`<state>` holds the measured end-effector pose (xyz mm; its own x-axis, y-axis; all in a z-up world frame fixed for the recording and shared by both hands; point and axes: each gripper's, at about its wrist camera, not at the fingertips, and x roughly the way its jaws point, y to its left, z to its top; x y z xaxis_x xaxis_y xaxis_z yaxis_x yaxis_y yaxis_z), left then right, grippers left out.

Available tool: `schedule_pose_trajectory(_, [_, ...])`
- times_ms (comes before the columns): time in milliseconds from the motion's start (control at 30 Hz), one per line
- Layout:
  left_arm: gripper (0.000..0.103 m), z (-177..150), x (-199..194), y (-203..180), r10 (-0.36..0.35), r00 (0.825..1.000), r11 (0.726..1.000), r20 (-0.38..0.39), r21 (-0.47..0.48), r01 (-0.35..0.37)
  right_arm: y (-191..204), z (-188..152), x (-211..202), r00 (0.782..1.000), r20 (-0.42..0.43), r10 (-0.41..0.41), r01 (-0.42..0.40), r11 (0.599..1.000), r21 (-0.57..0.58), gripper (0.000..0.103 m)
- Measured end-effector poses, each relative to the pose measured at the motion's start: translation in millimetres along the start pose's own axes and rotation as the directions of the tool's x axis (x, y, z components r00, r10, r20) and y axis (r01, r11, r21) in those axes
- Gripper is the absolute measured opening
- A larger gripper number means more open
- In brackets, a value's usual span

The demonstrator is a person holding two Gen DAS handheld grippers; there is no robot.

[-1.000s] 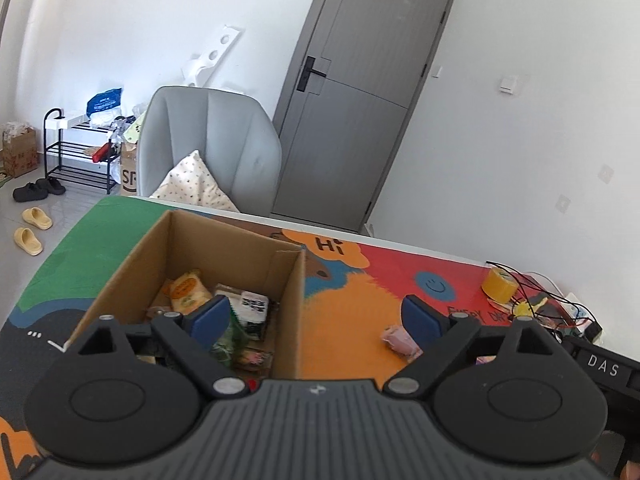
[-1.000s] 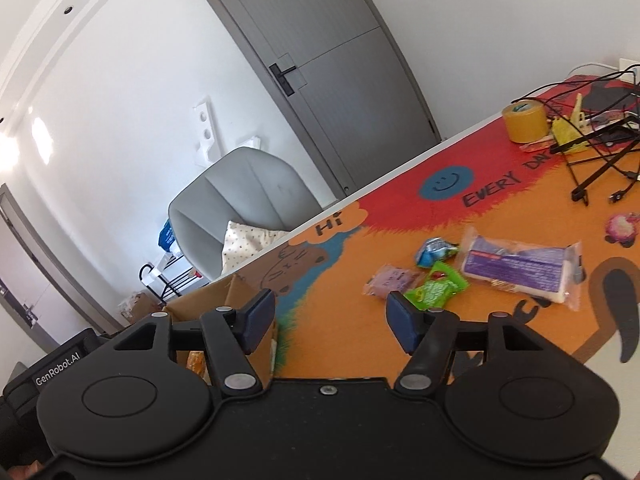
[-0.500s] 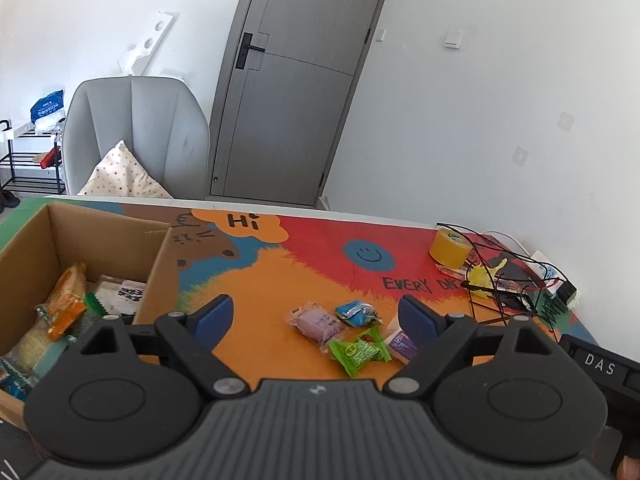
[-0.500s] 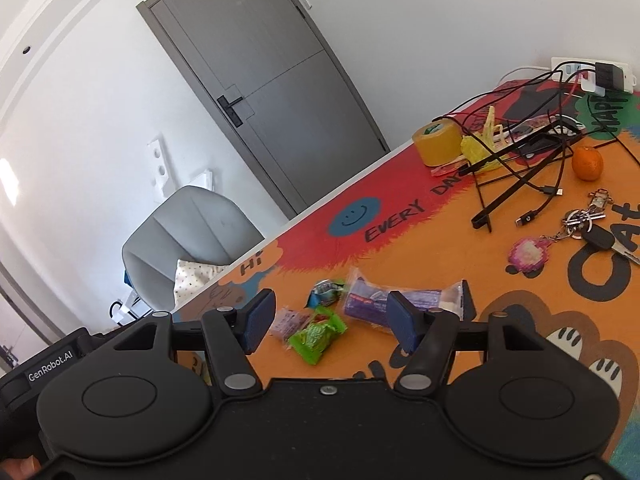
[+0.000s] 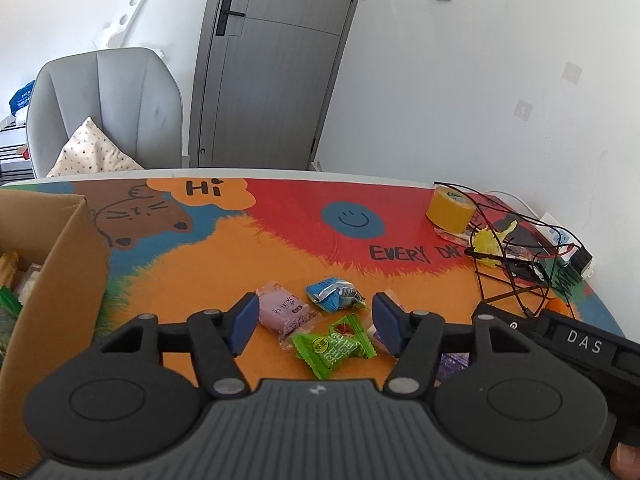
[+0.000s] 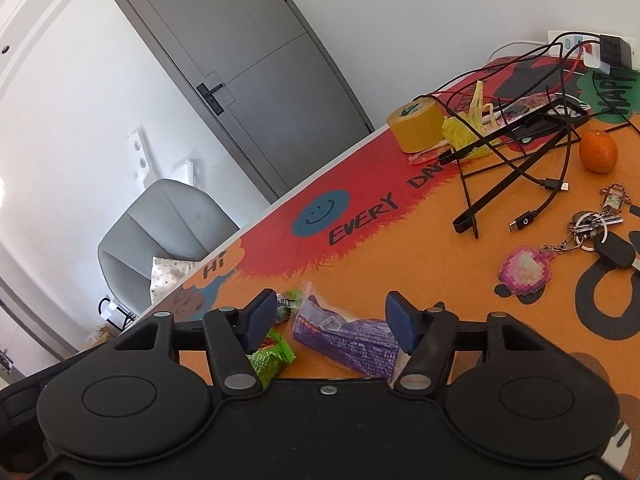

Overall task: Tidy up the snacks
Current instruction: 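Grasp the green candy with the left tool while the right grasps the purple bread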

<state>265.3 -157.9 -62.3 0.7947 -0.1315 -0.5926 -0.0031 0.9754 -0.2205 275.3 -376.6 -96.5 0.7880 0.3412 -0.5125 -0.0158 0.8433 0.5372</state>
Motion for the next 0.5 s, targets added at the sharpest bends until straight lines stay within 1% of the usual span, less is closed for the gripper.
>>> schedule_pose_trajectory(67, [0.057,-1,11,-1,0.002,1.000,1.000,-0.026,-0.005,-0.002,-2,1,7,1.000,-0.011,-0.010,0.010,1.000,-0.006,0.061])
schedule_pose_trajectory(167, [0.057,-1,23,-4,0.000,0.999,1.000,-0.049,-0.005,-0.001,-5,1,15,1.000,-0.025,-0.016,0.016,1.000,-0.004,0.061])
schedule_pose_trajectory(333, [0.057,-4,39,-9,-0.002,0.998,1.000,-0.059,-0.003,0.001,-7,-4,29,0.998,-0.060,-0.033,0.032,0.999,-0.022,0.061])
schedule_pose_trajectory(433, [0.057,-6,49,-14,0.002,0.999,1.000,-0.038,0.013,-0.002,-7,-11,32,0.994,-0.093,-0.055,0.053,0.998,-0.033,0.061])
schedule_pose_trajectory(500, [0.057,-7,56,-16,-0.007,0.999,1.000,-0.051,0.013,0.008,-8,-17,31,0.992,-0.110,-0.066,0.064,0.998,-0.027,0.061])
